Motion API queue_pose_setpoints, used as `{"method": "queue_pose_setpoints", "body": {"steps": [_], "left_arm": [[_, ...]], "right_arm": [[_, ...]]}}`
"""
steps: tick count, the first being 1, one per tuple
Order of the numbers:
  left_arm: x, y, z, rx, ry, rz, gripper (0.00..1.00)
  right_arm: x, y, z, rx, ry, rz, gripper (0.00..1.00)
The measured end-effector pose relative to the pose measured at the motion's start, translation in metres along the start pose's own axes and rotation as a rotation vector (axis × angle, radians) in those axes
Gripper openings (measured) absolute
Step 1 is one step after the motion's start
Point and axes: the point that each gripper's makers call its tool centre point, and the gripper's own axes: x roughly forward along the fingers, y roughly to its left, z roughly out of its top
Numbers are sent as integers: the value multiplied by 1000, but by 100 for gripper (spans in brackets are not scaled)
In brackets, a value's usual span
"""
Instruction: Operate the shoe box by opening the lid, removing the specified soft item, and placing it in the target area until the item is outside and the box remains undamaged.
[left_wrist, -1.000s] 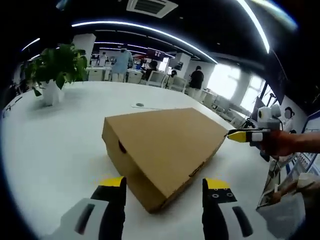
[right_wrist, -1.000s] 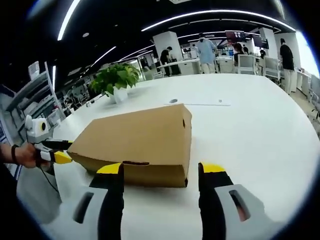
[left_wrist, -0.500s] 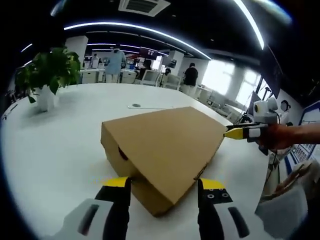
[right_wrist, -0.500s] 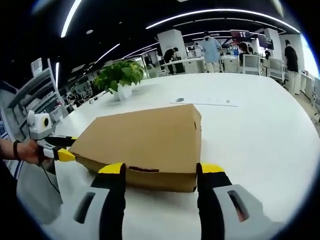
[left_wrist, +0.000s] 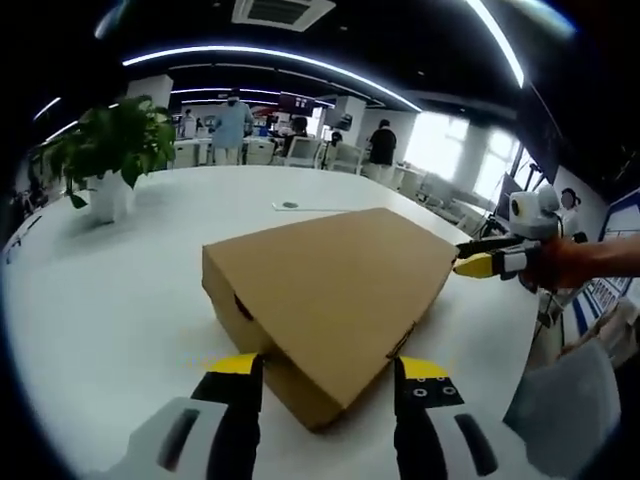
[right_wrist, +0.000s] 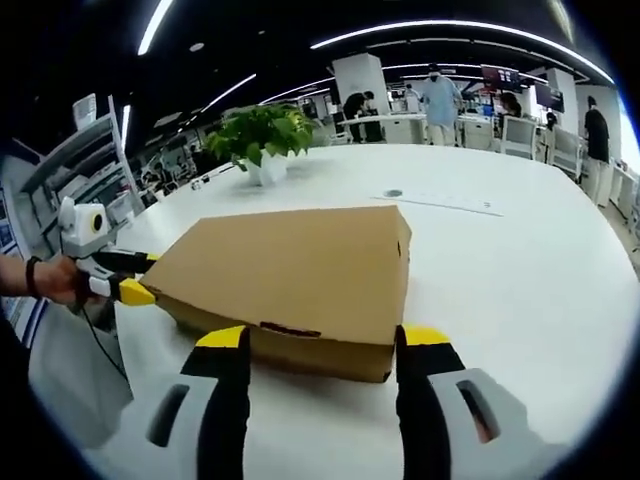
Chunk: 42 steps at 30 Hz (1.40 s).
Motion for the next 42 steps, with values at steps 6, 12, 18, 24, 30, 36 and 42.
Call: {"method": "queue_pose_setpoints", "body": {"steps": [6, 12, 18, 24, 30, 36, 42], "left_arm": [[-14, 11, -7, -6, 2, 25, 55], [-22, 16, -11, -18, -5, 33, 56], [-22, 17, -10, -30, -12, 32, 58], [-22, 14, -10, -27, -16, 29, 62], [-26, 9, -8, -41, -19, 32, 60], [-30, 5, -6, -40, -11, 34, 57], [-31, 4, -6, -32, -13, 46, 57]], "right_arm": [[4, 22, -2, 30, -18, -3, 57], [5, 31, -2, 42, -32, -4, 57], [4, 31, -3, 29, -26, 5, 55], [4, 34, -4, 8, -21, 13, 58], [4, 33, -5, -4, -12, 11, 57], [5, 37, -4, 18, -14, 30, 63], [5, 36, -5, -7, -1, 27, 62]]}}
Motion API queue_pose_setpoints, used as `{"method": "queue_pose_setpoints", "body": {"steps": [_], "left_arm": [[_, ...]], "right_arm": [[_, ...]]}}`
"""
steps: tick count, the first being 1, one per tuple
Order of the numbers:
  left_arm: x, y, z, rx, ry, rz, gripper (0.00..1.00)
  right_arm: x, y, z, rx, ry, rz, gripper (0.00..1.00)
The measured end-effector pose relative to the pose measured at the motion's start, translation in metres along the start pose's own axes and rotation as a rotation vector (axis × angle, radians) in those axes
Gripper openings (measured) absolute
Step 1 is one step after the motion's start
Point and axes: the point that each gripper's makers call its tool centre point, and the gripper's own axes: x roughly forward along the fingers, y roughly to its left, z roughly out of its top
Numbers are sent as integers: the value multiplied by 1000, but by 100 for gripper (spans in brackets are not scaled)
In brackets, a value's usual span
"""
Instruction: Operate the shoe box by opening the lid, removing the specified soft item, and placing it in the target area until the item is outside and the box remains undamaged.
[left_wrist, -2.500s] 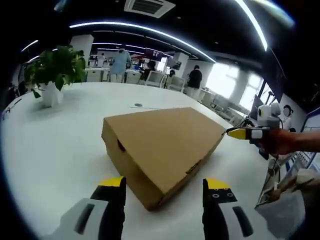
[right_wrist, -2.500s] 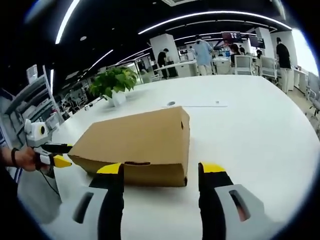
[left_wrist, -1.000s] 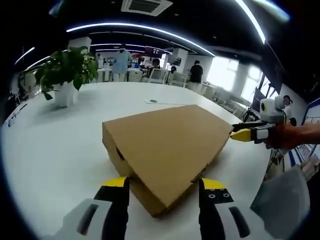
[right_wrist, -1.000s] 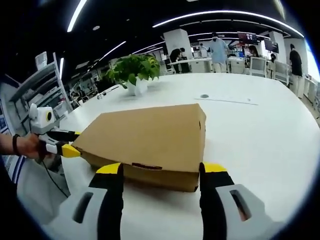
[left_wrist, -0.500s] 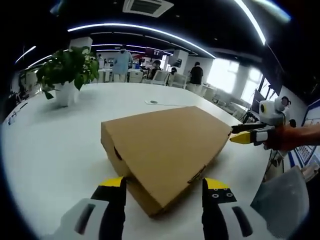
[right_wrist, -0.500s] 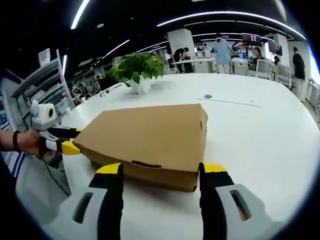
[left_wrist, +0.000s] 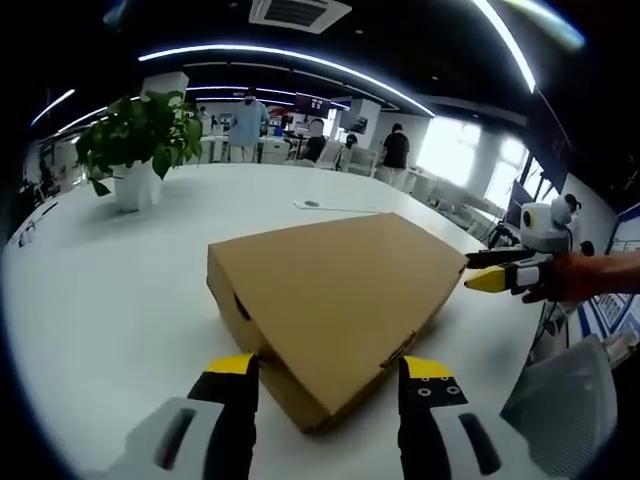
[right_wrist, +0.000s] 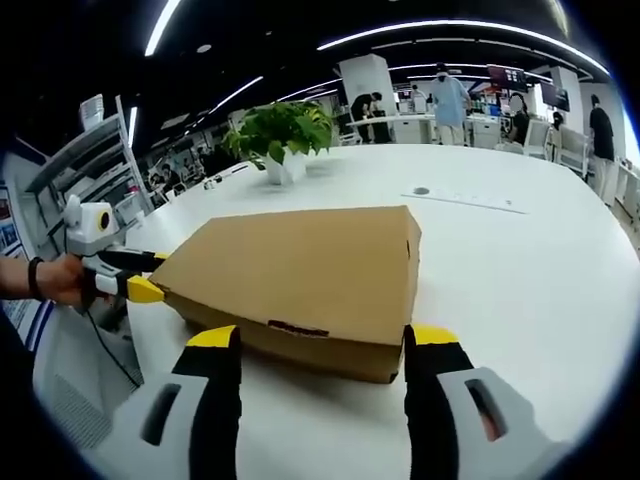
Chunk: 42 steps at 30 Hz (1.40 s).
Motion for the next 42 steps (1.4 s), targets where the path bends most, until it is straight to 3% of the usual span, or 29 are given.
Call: {"method": "queue_pose_setpoints", "body": {"steps": [5, 10, 23, 26, 28, 36, 42], "left_arm": [[-1, 1, 2, -36, -14, -12, 57], [0, 2, 1, -14, -7, -13, 57], [2, 3, 2, -34, -24, -2, 58], [2, 4, 3, -41, -18, -4, 58], [1, 3, 5, -36, -16, -1, 57], [-8, 3, 18, -25, -39, 27, 55], [-19, 3, 41, -49, -102, 28, 54]], "right_arm": [[1, 0, -1, -24, 12, -5, 62], [4, 4, -1, -19, 26, 27, 67], [7, 1, -1, -21, 38, 26, 67], [7, -2, 0, -23, 36, 4, 63], [5, -7, 2, -71, 32, -33, 57], [1, -3, 12, -52, 18, -19, 57], [-6, -1, 36, -37, -40, -11, 56]]}}
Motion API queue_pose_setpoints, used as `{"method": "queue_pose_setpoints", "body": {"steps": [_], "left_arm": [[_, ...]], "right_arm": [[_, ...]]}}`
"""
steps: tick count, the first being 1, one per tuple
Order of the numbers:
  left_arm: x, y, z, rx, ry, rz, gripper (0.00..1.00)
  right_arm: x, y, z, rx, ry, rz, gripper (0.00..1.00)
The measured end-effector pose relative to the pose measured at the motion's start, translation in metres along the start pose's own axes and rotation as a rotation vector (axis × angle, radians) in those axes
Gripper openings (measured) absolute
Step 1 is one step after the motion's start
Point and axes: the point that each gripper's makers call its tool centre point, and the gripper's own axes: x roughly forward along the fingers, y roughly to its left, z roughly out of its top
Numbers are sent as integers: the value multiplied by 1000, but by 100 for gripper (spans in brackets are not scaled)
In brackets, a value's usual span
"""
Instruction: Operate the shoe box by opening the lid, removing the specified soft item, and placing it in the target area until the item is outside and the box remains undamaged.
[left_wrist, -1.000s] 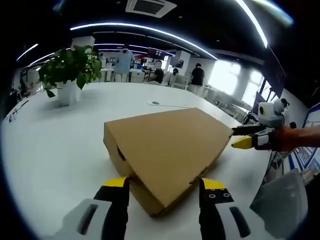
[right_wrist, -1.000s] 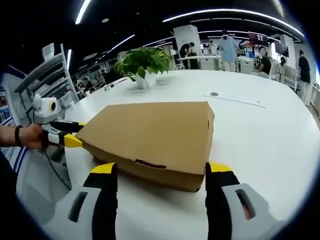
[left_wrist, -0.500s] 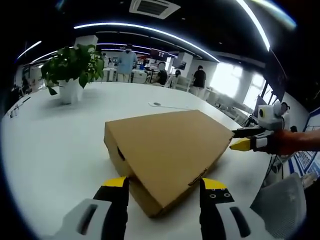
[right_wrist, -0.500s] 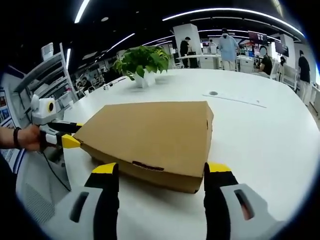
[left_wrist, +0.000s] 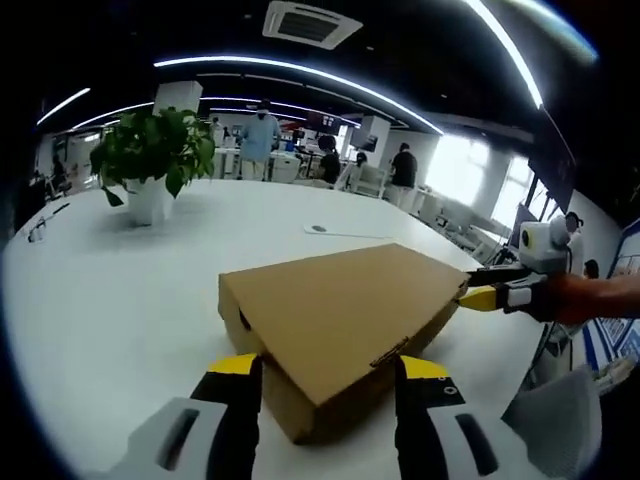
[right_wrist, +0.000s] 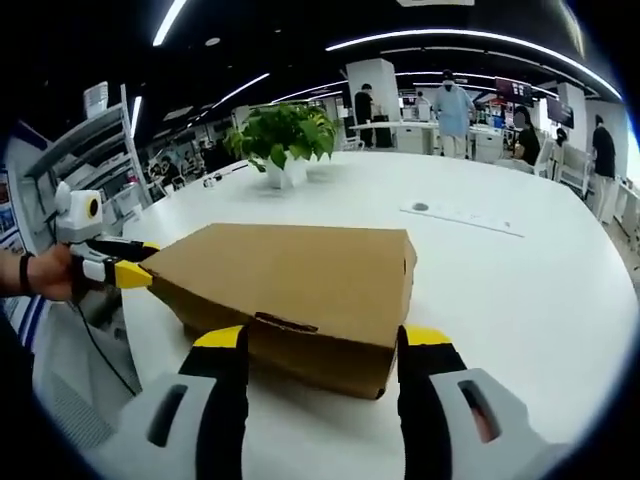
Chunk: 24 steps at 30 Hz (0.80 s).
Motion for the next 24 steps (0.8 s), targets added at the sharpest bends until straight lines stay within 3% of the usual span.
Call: {"method": "queue_pose_setpoints", "body": {"steps": [13, 24], "left_arm": [[-8, -1, 43, 3, -86, -27, 55], [-7, 3, 66, 47, -122, -13, 54]], "right_arm": [[-6, -1, 67, 67, -160, 7, 56], [0, -6, 98, 96, -209, 8, 56]]}}
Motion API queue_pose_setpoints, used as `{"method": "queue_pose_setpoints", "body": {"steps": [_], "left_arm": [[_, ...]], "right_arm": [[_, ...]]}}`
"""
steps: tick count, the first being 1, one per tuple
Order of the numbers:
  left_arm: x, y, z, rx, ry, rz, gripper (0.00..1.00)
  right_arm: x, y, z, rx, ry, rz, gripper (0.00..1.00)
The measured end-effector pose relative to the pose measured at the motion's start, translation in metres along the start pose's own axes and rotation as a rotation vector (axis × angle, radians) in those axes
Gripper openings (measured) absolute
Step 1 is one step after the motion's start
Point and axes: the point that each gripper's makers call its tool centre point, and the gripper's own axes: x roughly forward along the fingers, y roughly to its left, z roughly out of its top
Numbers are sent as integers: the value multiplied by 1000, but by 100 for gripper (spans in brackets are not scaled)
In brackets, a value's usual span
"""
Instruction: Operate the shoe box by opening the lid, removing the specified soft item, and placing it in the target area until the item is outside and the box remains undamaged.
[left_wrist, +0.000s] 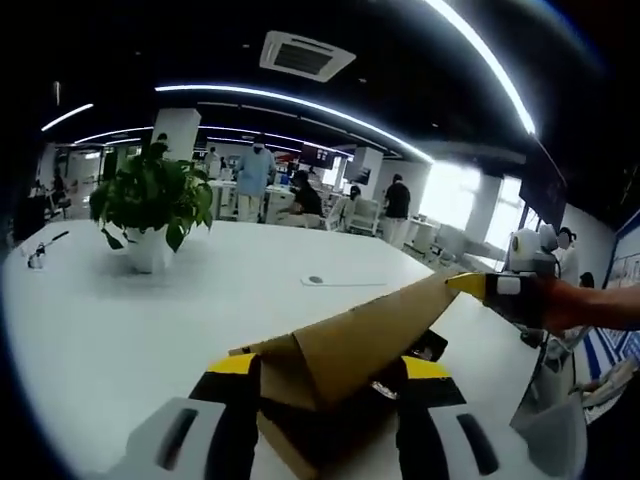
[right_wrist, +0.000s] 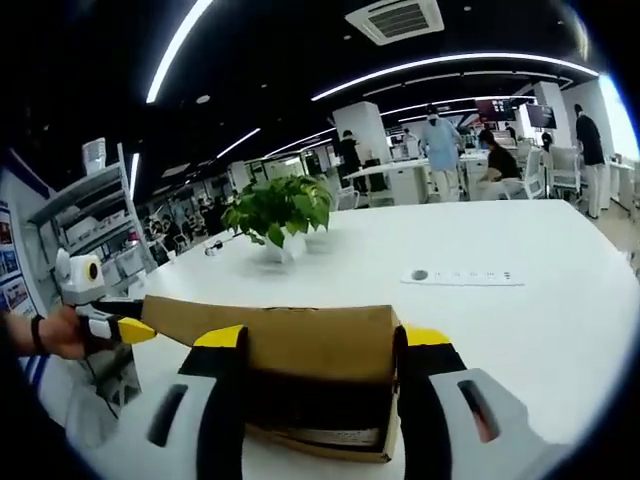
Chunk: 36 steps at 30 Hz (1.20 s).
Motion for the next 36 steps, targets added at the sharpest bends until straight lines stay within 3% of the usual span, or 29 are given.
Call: {"method": "queue_pose_setpoints", "body": {"steps": [8, 15, 23, 29, 36], "left_arm": [[6, 13, 12, 51, -3, 59, 46], [7, 21, 17, 43, -19, 76, 39], [11, 35, 26, 55, -20, 138, 28], [15, 47, 32, 98, -5, 222, 19], [16, 49, 35, 101, -3, 247, 16]], "right_arm": [[10, -1, 17, 6, -20, 0, 56], [15, -2, 25, 10, -35, -4, 56], [23, -3, 36, 3, -37, 6, 56], [27, -4, 40, 10, -44, 7, 56], [29, -4, 42, 14, -45, 19, 57]]}}
